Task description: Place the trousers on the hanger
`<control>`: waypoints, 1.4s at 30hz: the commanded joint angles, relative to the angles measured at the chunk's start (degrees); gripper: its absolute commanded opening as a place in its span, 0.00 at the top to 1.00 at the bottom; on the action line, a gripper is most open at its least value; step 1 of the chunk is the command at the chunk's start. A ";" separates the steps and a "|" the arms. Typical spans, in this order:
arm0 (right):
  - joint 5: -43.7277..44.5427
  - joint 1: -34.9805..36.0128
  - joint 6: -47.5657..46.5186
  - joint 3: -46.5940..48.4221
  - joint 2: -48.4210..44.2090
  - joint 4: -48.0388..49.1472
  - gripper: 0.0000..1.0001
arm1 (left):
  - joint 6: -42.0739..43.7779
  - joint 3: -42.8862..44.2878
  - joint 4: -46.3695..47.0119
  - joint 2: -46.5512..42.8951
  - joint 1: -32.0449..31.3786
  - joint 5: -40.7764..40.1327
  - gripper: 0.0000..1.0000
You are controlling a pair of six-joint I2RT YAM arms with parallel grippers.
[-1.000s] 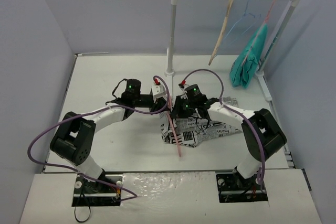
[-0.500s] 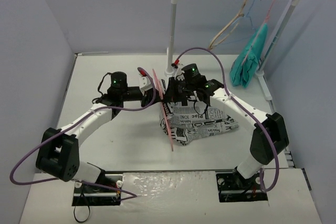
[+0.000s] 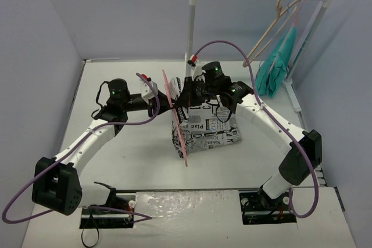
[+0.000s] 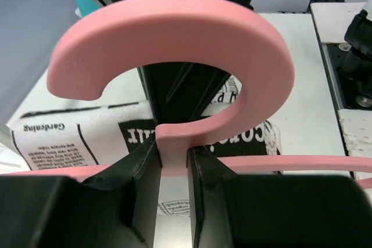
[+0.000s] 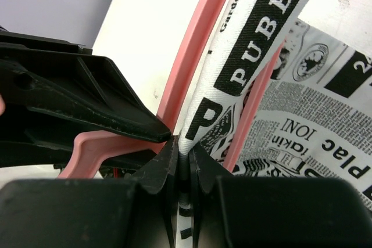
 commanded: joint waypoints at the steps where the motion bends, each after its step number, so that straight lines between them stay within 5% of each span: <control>1: 0.60 1.59 -0.64 1.31 -3.31 5.30 1.00 | -0.27 -1.07 1.71 -2.49 0.50 6.20 0.96; 42: 1.38 -0.39 -0.88 10.86 -9.00 1.01 1.00 | 3.78 -1.34 -2.53 -0.19 3.53 10.44 0.96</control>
